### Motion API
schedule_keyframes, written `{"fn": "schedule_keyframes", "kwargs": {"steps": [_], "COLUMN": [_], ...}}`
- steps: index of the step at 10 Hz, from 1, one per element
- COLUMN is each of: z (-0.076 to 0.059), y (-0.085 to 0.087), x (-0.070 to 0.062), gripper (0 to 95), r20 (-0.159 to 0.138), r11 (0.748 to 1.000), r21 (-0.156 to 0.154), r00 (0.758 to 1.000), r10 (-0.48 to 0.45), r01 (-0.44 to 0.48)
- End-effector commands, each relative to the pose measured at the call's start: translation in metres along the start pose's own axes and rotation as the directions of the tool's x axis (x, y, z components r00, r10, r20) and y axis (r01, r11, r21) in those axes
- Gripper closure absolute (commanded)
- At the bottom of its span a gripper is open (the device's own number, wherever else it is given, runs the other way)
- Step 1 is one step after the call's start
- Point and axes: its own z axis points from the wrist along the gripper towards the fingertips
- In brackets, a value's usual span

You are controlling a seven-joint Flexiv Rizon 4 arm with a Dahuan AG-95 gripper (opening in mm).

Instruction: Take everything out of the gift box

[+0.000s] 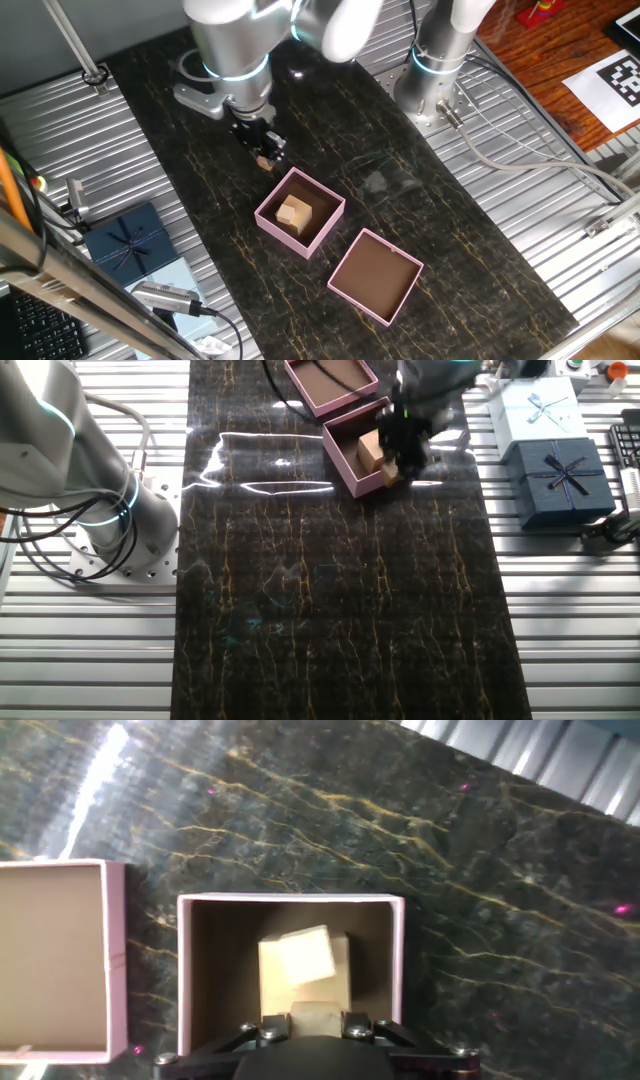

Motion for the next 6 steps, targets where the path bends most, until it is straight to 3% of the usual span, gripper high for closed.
{"fn": "schedule_keyframes", "kwargs": {"steps": [1, 6], "z": [0.014, 0.04], "y": [0.0, 0.0], "x": [-0.003, -0.006], "gripper": [95.0, 95.0], "r20": [0.012, 0.036], "r11": [1.0, 1.0], "r21": [0.009, 0.016], "r00": [1.0, 0.999], "r10": [0.001, 0.005], "r01": [-0.001, -0.006]}}
